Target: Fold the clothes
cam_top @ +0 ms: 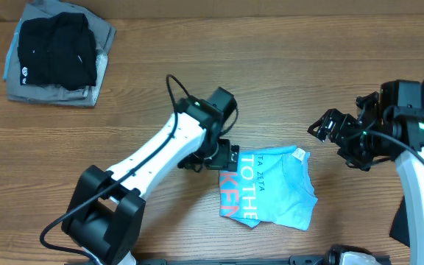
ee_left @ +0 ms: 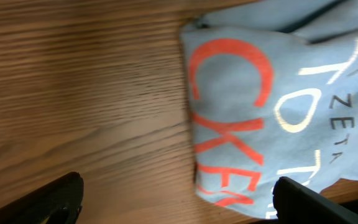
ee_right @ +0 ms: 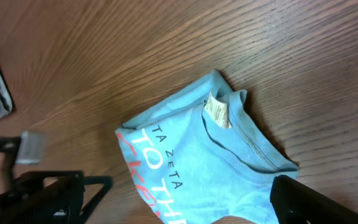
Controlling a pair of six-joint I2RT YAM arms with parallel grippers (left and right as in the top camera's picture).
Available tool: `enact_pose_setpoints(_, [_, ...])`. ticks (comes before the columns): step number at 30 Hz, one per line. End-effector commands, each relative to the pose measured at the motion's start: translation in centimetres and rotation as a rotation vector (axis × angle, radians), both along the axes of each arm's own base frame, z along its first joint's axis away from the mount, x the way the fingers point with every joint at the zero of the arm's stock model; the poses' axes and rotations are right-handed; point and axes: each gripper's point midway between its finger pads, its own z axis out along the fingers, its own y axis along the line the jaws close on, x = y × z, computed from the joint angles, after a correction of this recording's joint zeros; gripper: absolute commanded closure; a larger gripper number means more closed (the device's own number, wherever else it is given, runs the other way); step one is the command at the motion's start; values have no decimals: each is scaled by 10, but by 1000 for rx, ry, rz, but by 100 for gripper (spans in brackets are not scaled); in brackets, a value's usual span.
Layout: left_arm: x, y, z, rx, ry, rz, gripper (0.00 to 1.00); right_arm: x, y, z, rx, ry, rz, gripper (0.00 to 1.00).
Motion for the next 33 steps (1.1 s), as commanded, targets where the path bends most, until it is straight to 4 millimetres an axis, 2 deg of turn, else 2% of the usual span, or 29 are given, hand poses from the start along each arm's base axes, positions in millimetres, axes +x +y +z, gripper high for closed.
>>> enact_pose_setpoints(1, [-13, -23, -11, -31, -2, -51, 0, -1, -3, 16, -17, -55, -3, 0])
enact_pose_setpoints(5, [-17, -39, -22, -60, -36, -60, 0, -5, -4, 14, -27, -38, -7, 0])
enact_pose_setpoints(17, [-14, -30, -50, -76, -52, -20, 0, -5, -4, 14, -27, -37, -7, 0])
enact_pose_setpoints(21, [-16, -40, -54, -138, -43, -14, 0, -5, -4, 14, -27, -36, -7, 0])
enact_pose_setpoints(33, [-22, -36, -63, -128, -23, 48, 0, -6, -4, 14, -27, -33, -6, 0])
